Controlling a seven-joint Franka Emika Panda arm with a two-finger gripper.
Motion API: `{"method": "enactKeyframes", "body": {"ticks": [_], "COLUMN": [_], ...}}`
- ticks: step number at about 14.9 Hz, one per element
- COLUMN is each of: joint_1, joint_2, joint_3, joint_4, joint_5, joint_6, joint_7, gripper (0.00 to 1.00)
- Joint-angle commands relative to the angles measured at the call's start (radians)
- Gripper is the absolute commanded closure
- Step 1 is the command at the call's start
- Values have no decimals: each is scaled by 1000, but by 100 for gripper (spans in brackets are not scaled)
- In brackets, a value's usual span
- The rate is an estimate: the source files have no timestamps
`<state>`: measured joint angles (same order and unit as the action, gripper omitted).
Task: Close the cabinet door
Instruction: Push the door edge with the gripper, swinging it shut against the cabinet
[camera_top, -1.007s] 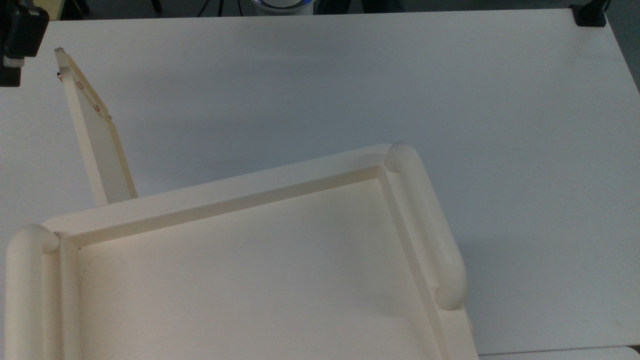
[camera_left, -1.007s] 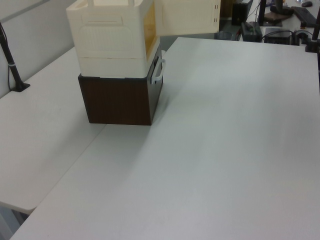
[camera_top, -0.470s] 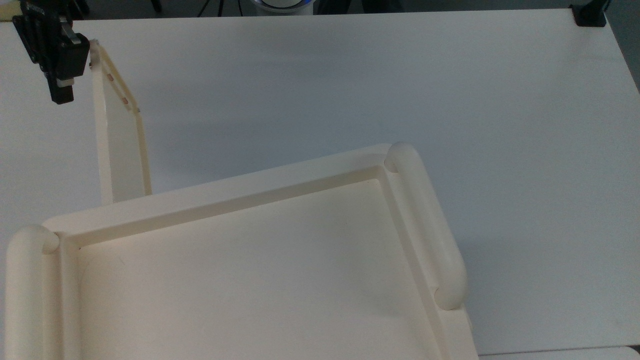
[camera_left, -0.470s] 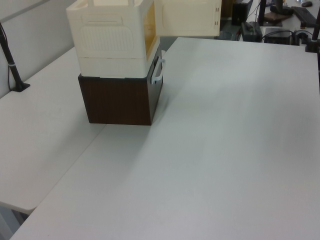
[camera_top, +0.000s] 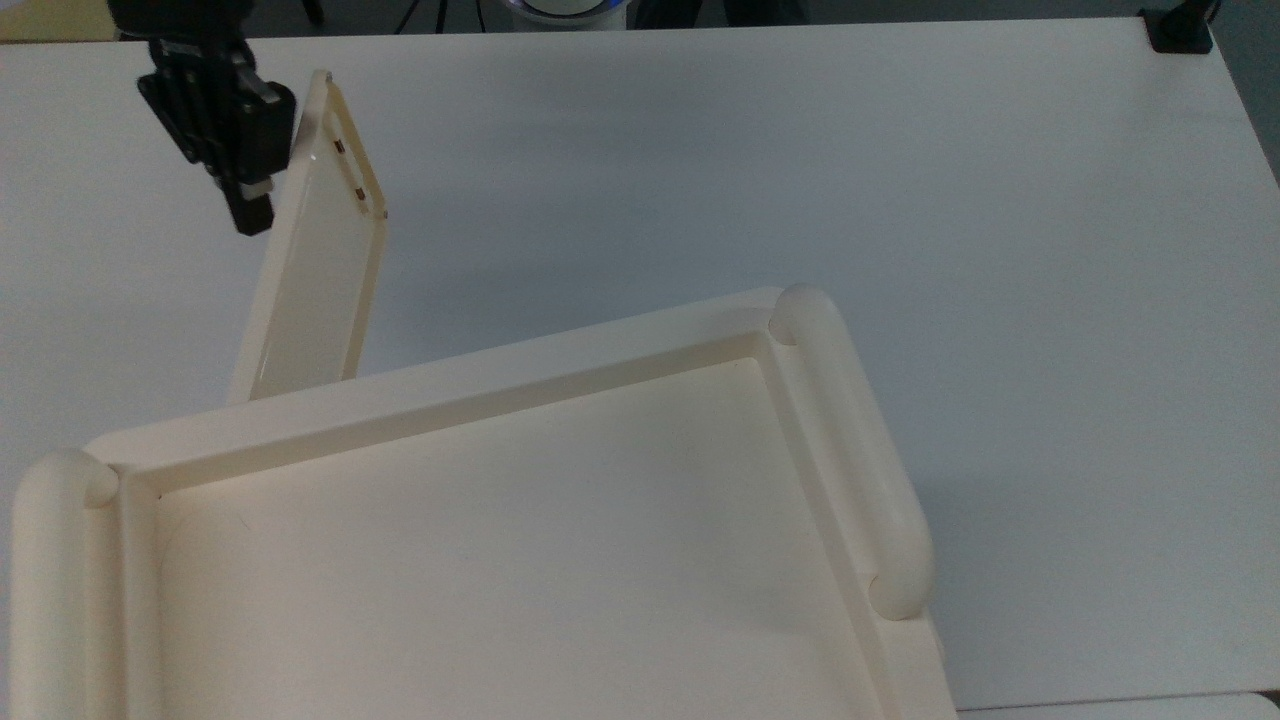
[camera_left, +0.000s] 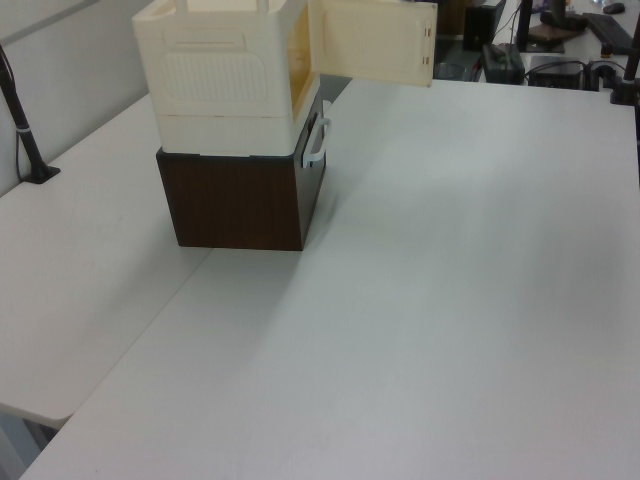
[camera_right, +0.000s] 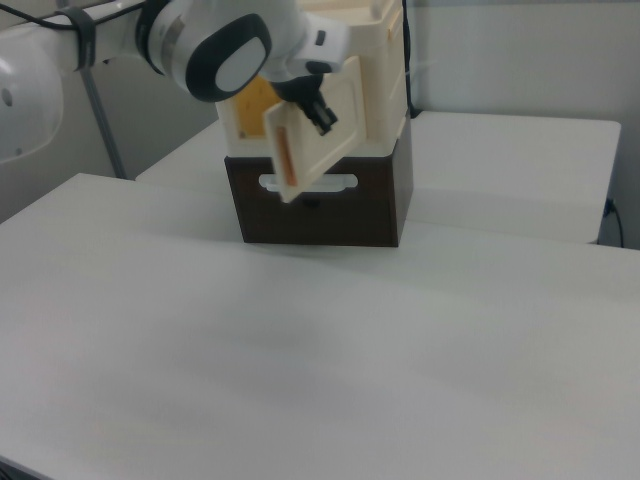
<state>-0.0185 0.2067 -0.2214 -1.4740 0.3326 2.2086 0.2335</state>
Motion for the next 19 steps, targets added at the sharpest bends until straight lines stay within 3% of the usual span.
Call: {"method": "enactKeyframes", "body": {"ticks": [1, 5, 9, 13, 19], "joint_1": [43, 84, 150, 239, 305], "joint_2": [26, 68, 125, 154, 214], "joint_3": [25, 25, 25, 23, 23], "joint_4": [4, 18, 90, 92, 115], "joint_5": [110, 207, 212, 210, 207], "joint_6": [-20, -7, 25, 169, 379], "joint_7": [-97, -204, -243, -275, -298], "gripper": [95, 95, 95, 95, 95]}}
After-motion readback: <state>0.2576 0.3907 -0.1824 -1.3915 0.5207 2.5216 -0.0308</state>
